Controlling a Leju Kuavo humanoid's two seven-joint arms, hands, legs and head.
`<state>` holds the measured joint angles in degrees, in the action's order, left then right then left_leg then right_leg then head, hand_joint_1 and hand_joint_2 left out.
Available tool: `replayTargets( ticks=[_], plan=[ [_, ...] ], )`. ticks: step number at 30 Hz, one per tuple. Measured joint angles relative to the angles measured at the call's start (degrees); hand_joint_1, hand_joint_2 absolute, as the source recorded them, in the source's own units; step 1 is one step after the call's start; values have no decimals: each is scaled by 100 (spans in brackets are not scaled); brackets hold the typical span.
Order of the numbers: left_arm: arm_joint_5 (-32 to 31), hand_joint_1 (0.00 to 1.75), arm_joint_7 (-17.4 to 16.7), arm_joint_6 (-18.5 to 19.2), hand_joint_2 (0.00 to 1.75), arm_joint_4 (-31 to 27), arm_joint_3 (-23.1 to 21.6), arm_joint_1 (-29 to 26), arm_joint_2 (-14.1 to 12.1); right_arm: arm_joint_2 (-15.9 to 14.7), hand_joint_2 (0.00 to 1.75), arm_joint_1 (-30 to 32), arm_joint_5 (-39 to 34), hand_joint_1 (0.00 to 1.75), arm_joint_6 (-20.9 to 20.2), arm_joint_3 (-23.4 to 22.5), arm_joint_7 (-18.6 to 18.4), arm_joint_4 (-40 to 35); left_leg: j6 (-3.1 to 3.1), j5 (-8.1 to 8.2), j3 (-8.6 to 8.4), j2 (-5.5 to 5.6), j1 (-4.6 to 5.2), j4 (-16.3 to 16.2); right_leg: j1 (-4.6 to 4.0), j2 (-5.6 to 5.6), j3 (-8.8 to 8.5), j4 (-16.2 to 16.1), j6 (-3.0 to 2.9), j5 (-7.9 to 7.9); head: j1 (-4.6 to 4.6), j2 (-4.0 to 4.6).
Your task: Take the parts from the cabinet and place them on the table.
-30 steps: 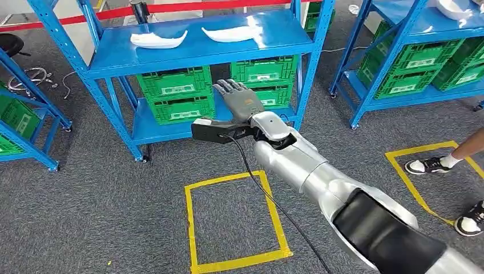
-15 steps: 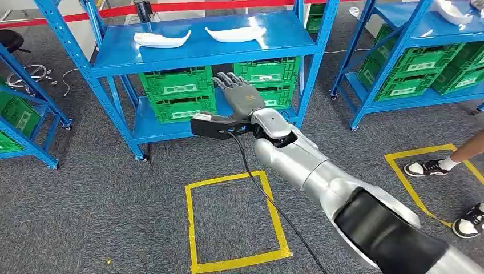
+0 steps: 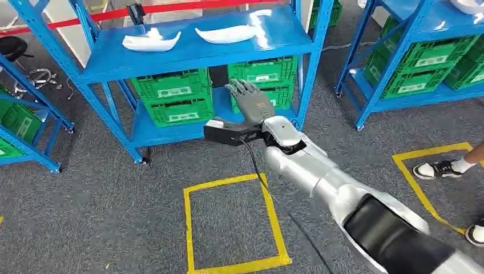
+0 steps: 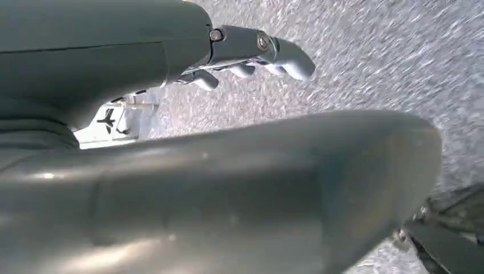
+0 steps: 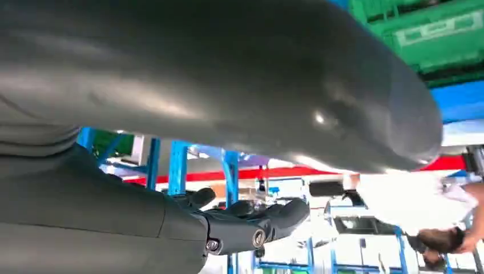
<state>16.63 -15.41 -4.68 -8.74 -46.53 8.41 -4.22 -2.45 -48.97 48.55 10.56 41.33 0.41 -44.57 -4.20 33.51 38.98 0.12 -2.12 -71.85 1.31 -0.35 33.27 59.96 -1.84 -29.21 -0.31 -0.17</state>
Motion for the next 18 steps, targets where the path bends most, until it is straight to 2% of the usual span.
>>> replayTargets(
  ticks=[1,2,3,4,5,6,7,8,9,11,12,13,14,15,16,17,18],
  plan=[
    [-7,0,0,0,0,0,-15,-11,2,-31,0,85,28,0,13,-7,-20,-44,24,30,281,1,19,-368,-26,8,-68,0,-20,-58,0,0],
    [-35,0,0,2,0,0,-35,-27,2,-88,0,197,81,0,46,-31,-83,-131,66,-69,479,1,43,-507,-55,10,-152,-1,-29,-122,2,0],
    [-77,0,-4,31,0,2,-48,-39,4,-151,0,313,127,0,77,-66,-125,-245,123,-305,523,1,76,-378,-80,7,-243,-3,-34,-190,0,0],
    [-140,0,0,50,0,2,-94,-43,2,-265,0,458,184,0,129,-142,-171,-447,195,-653,454,3,120,-8,-104,8,-353,-8,-34,-266,2,2],
    [-194,0,8,50,0,2,-155,-44,-4,-401,0,617,222,0,175,-251,-192,-698,296,-1053,309,5,183,516,-125,18,-469,-19,-31,-345,2,0],
    [-230,0,35,53,0,4,-195,-56,-22,-525,0,783,240,0,214,-366,-181,-917,401,-1286,195,5,248,979,-130,45,-565,-44,-26,-426,0,2],
    [-236,0,52,50,0,22,-225,-66,-50,-691,0,908,240,0,256,-499,-155,-1104,458,-1146,65,-17,271,913,-160,66,-590,-108,8,-466,-7,2],
    [-245,0,77,53,0,15,-255,-61,-50,-768,0,1009,238,0,251,-582,-146,-1244,477,-1063,-53,-14,303,1146,-140,54,-621,-161,47,-487,7,0],
    [-247,0,79,50,0,13,-284,-49,-50,-912,0,1088,227,0,254,-673,-133,-1382,468,-980,-84,-20,303,1198,-131,69,-655,-228,72,-480,15,0],
    [-247,0,79,52,0,17,-324,-63,-61,-1108,0,1177,122,0,207,-809,-57,-1653,525,-922,-213,-5,287,1348,-135,72,-741,-169,152,-365,17,0],
    [-247,0,81,52,0,18,-345,-83,-63,-1219,0,1175,33,0,160,-883,-31,-1776,525,-916,-345,-2,249,1445,-103,64,-657,-7,164,-349,15,0],
    [-238,0,87,55,0,17,-365,-87,-59,-1270,0,1127,-31,0,102,-942,7,-1852,551,-890,-437,23,253,1507,-109,47,-479,315,179,-313,18,2],
    [-210,0,107,59,0,18,-372,-97,-61,-1340,0,1068,-81,0,11,-968,13,-1895,565,-856,-494,22,250,1540,-111,29,-206,701,175,-366,13,0],
    [-153,0,137,59,0,17,-372,-123,-66,-1374,0,1034,-118,0,-70,-966,15,-1904,563,-806,-558,25,244,1557,-106,24,75,1050,190,-518,13,0],
    [-91,0,182,59,0,17,-369,-163,-68,-1388,0,1023,-120,0,-118,-962,18,-1904,555,-742,-628,36,237,1560,-96,22,326,1303,221,-735,13,0],
    [-22,0,230,59,0,17,-369,-228,-68,-1388,0,1015,-123,0,-131,-949,15,-1904,534,-662,-718,47,226,1559,-78,23,535,1414,266,-885,11,0],
    [22,0,271,55,0,17,-369,-297,-68,-1377,0,992,-116,0,-131,-929,7,-1901,501,-572,-829,60,212,1559,-53,25,635,1301,303,-880,13,0]
  ],
)
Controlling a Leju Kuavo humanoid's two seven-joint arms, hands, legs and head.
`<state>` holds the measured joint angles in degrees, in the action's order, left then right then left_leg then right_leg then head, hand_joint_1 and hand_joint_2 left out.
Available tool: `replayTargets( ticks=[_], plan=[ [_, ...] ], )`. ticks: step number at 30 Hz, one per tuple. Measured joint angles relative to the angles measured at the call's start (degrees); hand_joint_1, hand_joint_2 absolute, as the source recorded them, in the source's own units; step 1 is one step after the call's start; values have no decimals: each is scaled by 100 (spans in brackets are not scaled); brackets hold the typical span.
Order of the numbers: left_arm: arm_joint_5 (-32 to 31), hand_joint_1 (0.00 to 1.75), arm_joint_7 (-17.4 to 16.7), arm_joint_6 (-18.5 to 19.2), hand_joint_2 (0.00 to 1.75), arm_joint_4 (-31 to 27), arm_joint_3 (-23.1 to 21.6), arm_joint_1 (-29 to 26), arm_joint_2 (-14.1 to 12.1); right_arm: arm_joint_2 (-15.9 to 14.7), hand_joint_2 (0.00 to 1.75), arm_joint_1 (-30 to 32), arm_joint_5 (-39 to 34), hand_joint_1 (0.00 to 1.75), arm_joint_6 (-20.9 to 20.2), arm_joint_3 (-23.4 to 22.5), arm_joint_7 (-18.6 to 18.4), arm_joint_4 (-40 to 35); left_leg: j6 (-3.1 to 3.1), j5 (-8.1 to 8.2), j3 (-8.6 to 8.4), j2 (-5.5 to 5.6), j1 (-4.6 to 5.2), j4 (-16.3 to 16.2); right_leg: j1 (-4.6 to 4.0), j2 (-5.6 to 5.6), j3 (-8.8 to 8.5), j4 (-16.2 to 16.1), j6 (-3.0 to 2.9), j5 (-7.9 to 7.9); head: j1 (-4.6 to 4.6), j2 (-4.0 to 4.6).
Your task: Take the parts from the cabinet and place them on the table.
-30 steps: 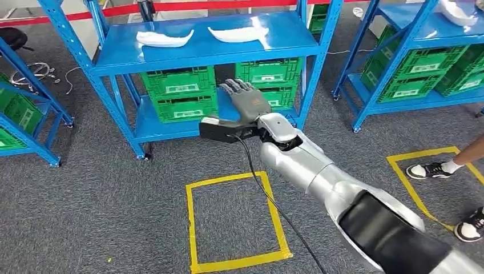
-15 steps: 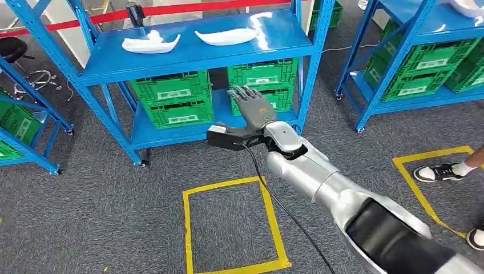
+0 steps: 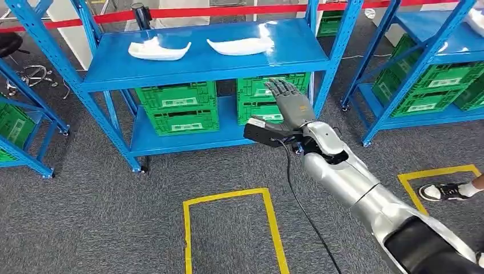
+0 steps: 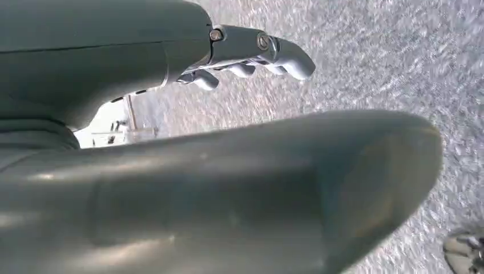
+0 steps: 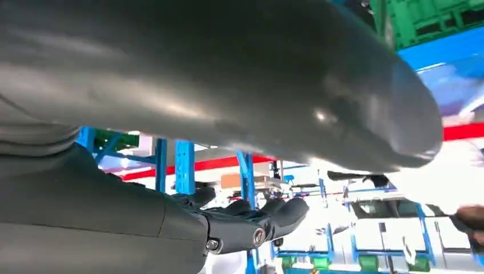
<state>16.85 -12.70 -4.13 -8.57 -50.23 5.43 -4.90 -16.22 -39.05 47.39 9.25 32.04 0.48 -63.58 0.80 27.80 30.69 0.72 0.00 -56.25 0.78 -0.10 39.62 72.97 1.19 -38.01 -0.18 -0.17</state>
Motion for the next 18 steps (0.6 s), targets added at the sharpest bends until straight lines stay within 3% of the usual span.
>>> replayTargets(
  ticks=[1,2,3,4,5,6,8,9,10,11,12,13,14,15,16,17,18],
  plan=[
    [22,0,24,-6,0,0,0,-48,0,22,0,-28,2,0,2,20,-7,0,-29,76,-99,5,-15,-1,24,1,6,-241,28,133,0,0],
    [44,0,30,-7,0,0,0,-75,0,33,0,-58,7,0,9,42,-15,2,-54,163,-210,9,-36,-8,57,3,-42,-639,53,449,0,2],
    [46,0,46,-6,0,0,0,-82,0,35,0,-70,9,0,18,55,-31,7,-82,250,-309,16,-54,-23,99,6,-93,-1068,96,927,0,0],
    [46,0,59,-7,0,6,0,-110,-15,35,0,-57,9,0,22,66,-48,30,-140,352,-277,37,-32,-34,138,43,-77,-1411,116,1624,-4,0],
    [48,0,61,-7,0,13,0,-119,-20,35,0,-84,9,0,33,79,-52,61,-171,405,-363,79,-57,-77,85,64,-68,-1398,27,1340,31,0],
    [50,0,77,-7,0,7,0,-100,-24,50,0,-71,4,0,37,116,-70,59,-231,451,-374,77,-47,-66,51,40,-104,-1357,-66,1409,32,0],
    [94,0,65,-9,0,-4,0,-103,-9,61,0,-142,48,0,59,125,-66,33,-300,432,-423,65,-75,-94,46,27,-141,-1347,-176,1331,11,0],
    [116,0,59,-13,0,-7,4,-99,-9,102,0,-172,100,0,61,129,-74,7,-329,375,-309,49,-88,-287,71,8,-231,-1379,-216,1300,11,0],
    [140,0,48,-24,0,-9,11,-94,4,116,0,-201,164,0,59,131,-98,9,-361,196,-68,-4,-92,-733,70,10,-332,-1409,-259,1242,31,2],
    [166,0,19,-46,0,-9,13,-85,24,182,0,-200,225,0,48,149,-131,13,-389,170,229,-25,-92,-1175,68,7,-420,-1438,-286,1191,44,0],
    [166,0,-22,-74,0,-9,13,-68,44,234,0,-182,287,0,35,175,-173,24,-406,289,559,-37,-93,-1576,63,4,-515,-1460,-296,1130,50,0],
    [166,0,-53,-92,0,-9,13,-59,63,286,0,-163,345,0,44,201,-195,46,-408,522,833,-39,-90,-1832,58,-3,-607,-1469,-302,1065,48,0],
    [166,0,-64,-114,0,-11,13,-51,81,313,0,-139,385,0,66,219,-190,70,-397,793,1047,-39,-86,-1938,57,-7,-715,-1476,-308,981,50,0],
    [164,0,-100,-125,0,-11,13,-42,105,339,0,-112,428,0,89,236,-173,89,-380,949,1166,-39,-81,-1877,54,-10,-826,-1477,-312,895,50,0],
    [146,0,-118,-125,0,-11,13,-35,120,358,0,-84,454,0,120,249,-142,118,-357,946,1207,-40,-72,-1685,52,-10,-947,-1478,-312,807,50,0],
    [120,0,-138,-125,0,-11,13,-23,131,374,0,-53,479,0,144,260,-118,148,-321,733,1178,-42,-55,-1323,50,-9,-1088,-1481,-305,707,48,0],
    [111,0,-142,-125,0,-11,13,-17,138,382,0,-37,492,0,159,269,-92,175,-266,289,1129,-43,-31,-915,44,-4,-1199,-1482,-292,623,50,0]
  ],
)
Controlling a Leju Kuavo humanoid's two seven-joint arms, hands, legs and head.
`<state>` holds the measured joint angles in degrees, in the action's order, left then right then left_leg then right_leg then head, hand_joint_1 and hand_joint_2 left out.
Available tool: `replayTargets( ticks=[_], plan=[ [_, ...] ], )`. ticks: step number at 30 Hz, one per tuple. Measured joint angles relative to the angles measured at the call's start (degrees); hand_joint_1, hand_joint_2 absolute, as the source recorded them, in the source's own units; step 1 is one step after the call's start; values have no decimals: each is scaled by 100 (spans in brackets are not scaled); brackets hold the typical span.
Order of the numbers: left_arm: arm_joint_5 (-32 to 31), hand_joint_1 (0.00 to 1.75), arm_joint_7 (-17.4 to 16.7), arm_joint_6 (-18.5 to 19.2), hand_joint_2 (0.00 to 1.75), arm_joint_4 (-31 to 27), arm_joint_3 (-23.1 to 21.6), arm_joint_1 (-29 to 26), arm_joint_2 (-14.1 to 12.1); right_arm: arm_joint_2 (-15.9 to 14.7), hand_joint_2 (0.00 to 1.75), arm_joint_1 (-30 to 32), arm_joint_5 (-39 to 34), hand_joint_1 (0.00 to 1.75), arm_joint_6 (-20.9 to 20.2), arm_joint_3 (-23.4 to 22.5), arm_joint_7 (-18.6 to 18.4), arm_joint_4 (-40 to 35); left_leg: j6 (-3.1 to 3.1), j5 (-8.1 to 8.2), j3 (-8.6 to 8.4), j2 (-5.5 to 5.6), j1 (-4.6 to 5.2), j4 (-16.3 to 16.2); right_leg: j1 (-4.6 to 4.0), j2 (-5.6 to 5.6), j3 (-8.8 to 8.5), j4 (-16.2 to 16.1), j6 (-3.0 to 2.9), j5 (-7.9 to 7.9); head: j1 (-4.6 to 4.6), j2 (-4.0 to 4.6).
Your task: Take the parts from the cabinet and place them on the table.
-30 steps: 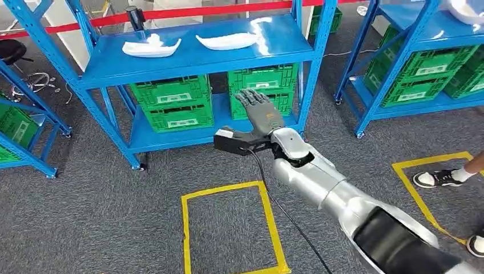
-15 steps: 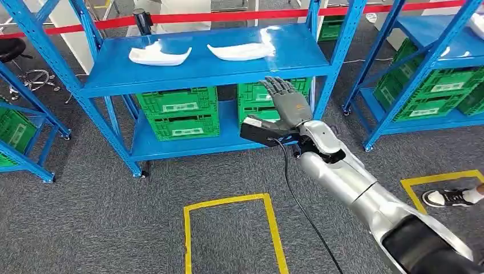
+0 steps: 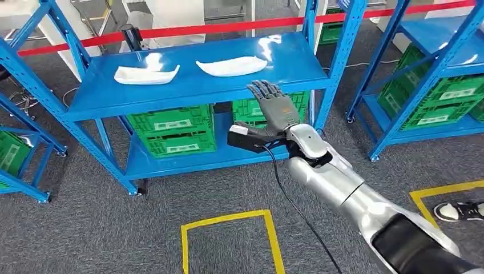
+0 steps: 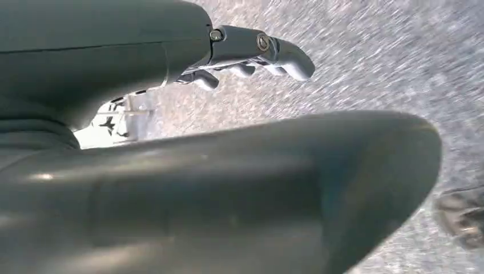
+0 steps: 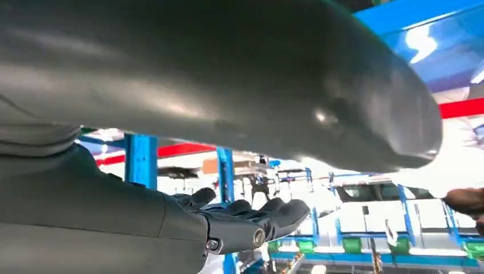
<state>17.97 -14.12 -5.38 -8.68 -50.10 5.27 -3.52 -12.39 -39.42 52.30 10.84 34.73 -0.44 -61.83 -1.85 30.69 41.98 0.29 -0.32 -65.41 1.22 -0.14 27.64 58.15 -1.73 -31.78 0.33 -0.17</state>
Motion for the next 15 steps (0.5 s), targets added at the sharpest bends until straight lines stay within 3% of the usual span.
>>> replayTargets(
  ticks=[1,2,3,4,6,7,8,9,11,12,13,14,15],
  plan=[
    [0,0,-9,0,0,4,0,-3,-4,15,0,31,13,0,7,7,13,22,83,-764,-56,-4,40,467,7,-2,-35,-29,15,-86,0,0],
    [-2,0,-11,0,0,17,0,-1,-7,41,0,52,17,0,14,15,24,61,108,-986,18,-6,85,733,-27,-36,-152,8,50,-170,19,0],
    [-4,0,-9,0,0,13,0,4,-4,55,0,61,22,0,7,29,24,74,124,-927,-82,27,83,661,-44,-54,-161,-36,100,-251,11,0],
    [-9,0,-11,0,0,7,0,17,11,75,0,75,35,0,7,31,27,77,133,-930,-120,31,76,700,-45,-62,-320,-47,124,-249,22,0],
    [-15,0,-24,-2,0,0,-2,57,43,85,0,49,100,0,-2,31,31,77,181,-930,-330,36,44,741,-65,-70,-318,131,179,-143,11,0],
    [-15,0,-26,-2,0,0,-2,80,53,90,0,64,140,0,-15,31,40,79,209,-875,-419,40,30,753,-43,-39,-201,409,193,-102,-11,0],
    [-17,0,-28,-2,0,2,-2,109,63,107,0,78,179,0,-31,33,48,79,244,-802,-497,43,29,751,-48,-25,69,813,215,-77,-15,0],
    [-15,0,-46,-2,0,2,0,133,66,155,0,115,230,0,-63,39,83,83,265,-740,-556,47,31,751,-47,-24,364,1166,233,-164,-26,0],
    [-13,0,-72,-2,0,4,0,157,81,208,0,220,280,0,-131,74,144,98,276,-582,-708,73,35,751,-48,-24,882,1573,260,-701,-28,0],
    [-4,0,-79,-2,0,4,0,149,94,234,0,253,289,0,-142,94,153,116,274,-497,-805,86,37,751,-49,-24,1032,1560,261,-926,-28,0],
    [2,0,-94,-4,0,4,0,137,101,256,0,267,293,0,-148,118,175,138,270,-404,-921,99,40,750,-49,-24,1122,1408,256,-993,-28,2],
    [4,0,-107,-4,0,7,0,117,111,276,0,276,308,0,-148,136,210,155,259,-309,-1045,105,48,749,-54,-24,1145,1135,238,-847,-28,0],
    [15,0,-114,-4,0,7,-2,100,120,286,0,290,324,0,-135,153,228,168,245,-203,-1180,107,54,749,-62,-24,1131,746,196,-447,-26,0]
  ],
)
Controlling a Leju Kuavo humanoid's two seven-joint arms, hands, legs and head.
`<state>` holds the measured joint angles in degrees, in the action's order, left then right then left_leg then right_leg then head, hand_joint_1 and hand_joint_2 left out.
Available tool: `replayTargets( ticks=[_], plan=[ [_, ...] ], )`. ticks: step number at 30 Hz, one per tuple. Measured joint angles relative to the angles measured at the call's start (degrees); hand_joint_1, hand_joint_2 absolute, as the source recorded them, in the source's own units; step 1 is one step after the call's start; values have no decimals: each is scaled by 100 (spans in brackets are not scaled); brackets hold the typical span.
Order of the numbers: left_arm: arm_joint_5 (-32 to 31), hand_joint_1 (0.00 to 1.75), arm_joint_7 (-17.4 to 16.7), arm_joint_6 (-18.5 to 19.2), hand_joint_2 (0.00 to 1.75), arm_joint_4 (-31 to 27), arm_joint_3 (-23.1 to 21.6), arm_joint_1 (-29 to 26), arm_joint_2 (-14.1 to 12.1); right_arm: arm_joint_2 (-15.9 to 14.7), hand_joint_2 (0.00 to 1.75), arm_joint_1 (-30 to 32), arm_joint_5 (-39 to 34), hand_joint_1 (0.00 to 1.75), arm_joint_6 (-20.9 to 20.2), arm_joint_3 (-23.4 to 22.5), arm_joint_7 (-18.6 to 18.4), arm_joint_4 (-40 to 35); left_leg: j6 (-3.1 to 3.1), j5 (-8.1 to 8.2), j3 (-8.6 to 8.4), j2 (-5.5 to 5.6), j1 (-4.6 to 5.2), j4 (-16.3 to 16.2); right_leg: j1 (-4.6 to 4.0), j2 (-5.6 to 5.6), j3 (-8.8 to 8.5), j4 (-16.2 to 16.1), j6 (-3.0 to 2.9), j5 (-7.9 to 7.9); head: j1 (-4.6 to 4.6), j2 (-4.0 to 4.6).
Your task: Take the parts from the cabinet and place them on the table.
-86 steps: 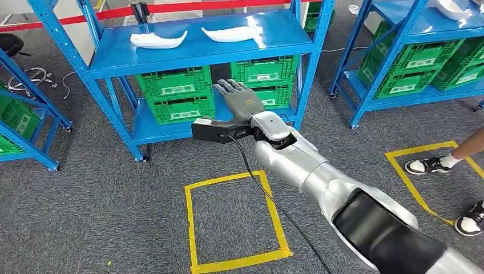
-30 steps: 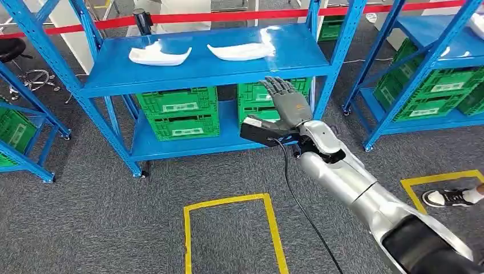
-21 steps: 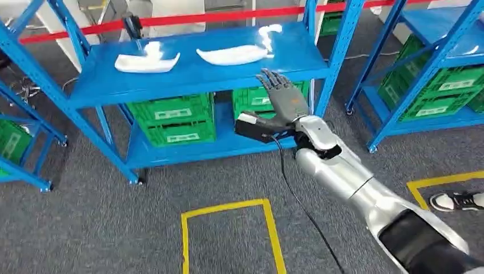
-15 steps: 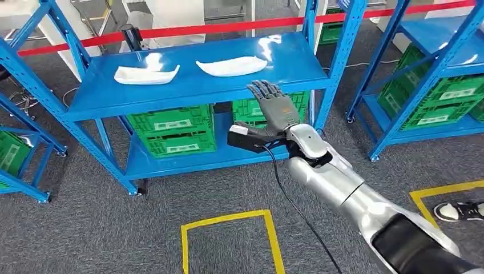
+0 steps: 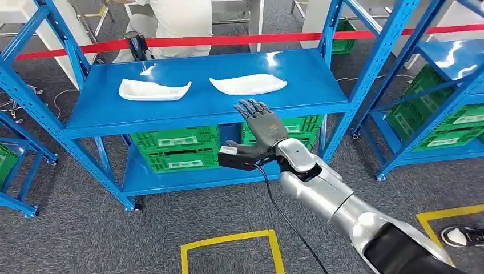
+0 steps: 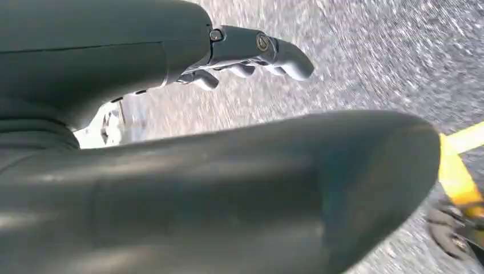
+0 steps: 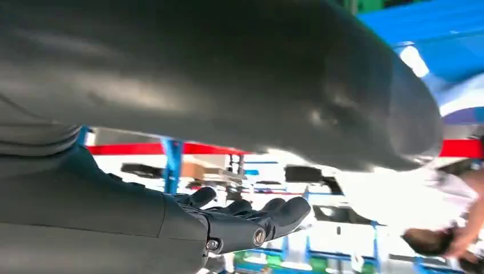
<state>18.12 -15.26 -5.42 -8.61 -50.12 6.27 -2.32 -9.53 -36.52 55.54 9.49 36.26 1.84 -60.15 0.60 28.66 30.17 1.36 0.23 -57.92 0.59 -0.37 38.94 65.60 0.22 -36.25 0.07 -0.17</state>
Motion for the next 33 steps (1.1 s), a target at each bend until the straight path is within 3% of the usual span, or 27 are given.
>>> replayTargets(
  ticks=[1,2,4,5,7,8,9,11,12,13,14,15,16,17,18,19,20,23,24,26,27,28,29,30,31,32,33],
  plan=[
    [7,0,0,-2,0,0,0,-14,15,7,0,35,7,0,20,11,4,2,-7,105,-92,1,1,1,-14,1,-13,-429,-47,698,-2,0],
    [13,0,2,-2,0,7,2,-14,44,6,0,91,13,0,35,22,2,7,-32,195,-182,21,7,-54,-64,-14,14,-573,-65,1304,29,0],
    [26,0,0,-2,0,11,0,-12,20,26,0,140,17,0,33,65,-2,-4,-112,350,-204,58,14,-34,-76,-16,-103,-579,-107,1214,30,0],
    [26,0,-5,-2,0,11,0,-23,22,37,0,123,17,0,39,74,-2,-24,-147,301,-245,58,12,-147,-75,-23,-133,-592,-147,1161,24,2],
    [33,0,-15,-4,0,11,0,-12,13,70,0,60,17,0,50,76,-4,-75,-202,197,-78,37,10,-489,-24,-34,-285,-621,-209,1075,26,0],
    [33,0,-13,-4,0,4,0,-9,33,70,0,55,17,0,55,76,-7,-83,-256,106,79,-27,14,-798,-10,-32,-378,-633,-231,1017,61,2],
    [31,0,-11,-7,0,4,0,1,33,76,0,60,17,0,53,83,-2,-87,-289,117,363,-62,-7,-1183,-6,-30,-465,-652,-245,943,77,0],
    [33,0,2,-5,0,4,0,7,33,85,0,88,17,0,46,101,-4,-90,-331,543,897,-95,-34,-1720,-2,-22,-638,-666,-255,791,76,0],
    [37,0,2,-9,0,6,0,-7,33,83,0,92,17,0,46,107,-4,-92,-345,738,1072,-104,-43,-1792,2,-24,-724,-666,-261,711,76,0],
    [42,0,4,-15,0,7,0,-22,31,83,0,96,17,0,44,109,-4,-94,-337,807,1169,-108,-53,-1719,10,-36,-826,-666,-257,632,79,0],
    [48,0,7,-31,0,11,0,-38,26,74,0,107,15,0,37,109,-4,-114,-341,728,1185,-108,-60,-1485,22,-48,-949,-667,-238,540,76,0],
    [50,0,24,-44,0,13,0,-43,20,54,0,123,9,0,35,109,-4,-144,-341,435,1142,-111,-64,-1088,43,-50,-1089,-667,-210,435,76,2],
    [55,0,31,-46,0,13,0,-44,17,37,0,146,6,0,31,109,-9,-173,-351,-39,1093,-124,-73,-673,59,-47,-1207,-670,-173,338,77,2],
    [55,0,39,-46,0,20,0,-69,22,5,0,179,6,0,31,109,-26,-216,-355,-670,1080,-148,-90,-307,53,-42,-1224,-688,-132,253,85,2],
    [55,0,46,-46,0,22,0,-59,39,-26,0,227,4,0,6,111,-35,-247,-297,-736,1121,-206,-83,-217,31,-55,-1343,-671,-95,149,105,0],
    [55,0,46,-44,0,24,0,-48,39,-67,0,258,4,0,2,113,-56,-314,-242,-692,1028,-166,-44,-225,23,-49,-1365,-732,-46,87,101,2],
    [57,0,44,-37,0,22,0,-42,48,-101,0,295,6,0,9,111,-83,-383,-179,-672,1008,-148,-80,-204,19,-50,-1473,-737,1,140,94,0],
    [57,0,52,-35,0,22,-2,-28,52,-238,0,426,17,0,26,94,-151,-572,-26,-526,769,-133,-80,-155,35,-30,-1216,-165,59,366,83,0],
    [57,0,57,-35,0,22,-2,-22,52,-289,0,469,24,0,24,87,-171,-617,8,-467,707,-125,-78,-150,38,-17,-993,167,69,349,74,0],
    [90,0,61,-35,0,28,-2,-8,41,-405,0,640,57,0,31,19,-241,-715,41,-328,568,-87,-59,-150,17,-14,-377,838,83,-86,72,0],
    [101,0,63,-35,0,35,-2,-14,39,-468,0,731,70,0,39,-29,-243,-761,48,-261,494,-69,-48,-150,16,-14,-166,959,81,-325,72,0],
    [118,0,68,-35,0,37,-2,-24,37,-535,0,825,76,0,65,-81,-247,-819,52,-188,403,-51,-32,-150,9,-13,-19,924,61,-432,72,0],
    [153,0,72,-37,0,37,-2,-32,37,-590,0,912,79,0,101,-134,-269,-870,52,-115,313,-42,-21,-150,0,-12,37,743,33,-366,72,0],
    [177,0,90,-37,0,37,-2,-35,35,-660,0,1008,89,0,140,-209,-301,-939,48,-33,201,-34,-1,-150,-25,-11,14,381,-12,-81,70,2],
    [201,0,105,-41,0,35,-2,-40,35,-716,0,1092,111,0,155,-297,-326,-1001,45,40,104,-35,18,-149,-58,-7,-46,-28,-76,351,70,0],
    [225,0,109,-50,0,35,-2,-62,44,-754,0,1170,153,0,157,-381,-334,-1045,44,113,113,-38,12,-139,-100,25,-83,-450,-165,951,70,0],
    [247,0,120,-59,0,37,0,-65,77,-787,0,1250,199,0,160,-473,-341,-1062,2,182,-24,-10,44,-176,-166,-7,-68,-437,-194,1006,90,0]
  ],
)
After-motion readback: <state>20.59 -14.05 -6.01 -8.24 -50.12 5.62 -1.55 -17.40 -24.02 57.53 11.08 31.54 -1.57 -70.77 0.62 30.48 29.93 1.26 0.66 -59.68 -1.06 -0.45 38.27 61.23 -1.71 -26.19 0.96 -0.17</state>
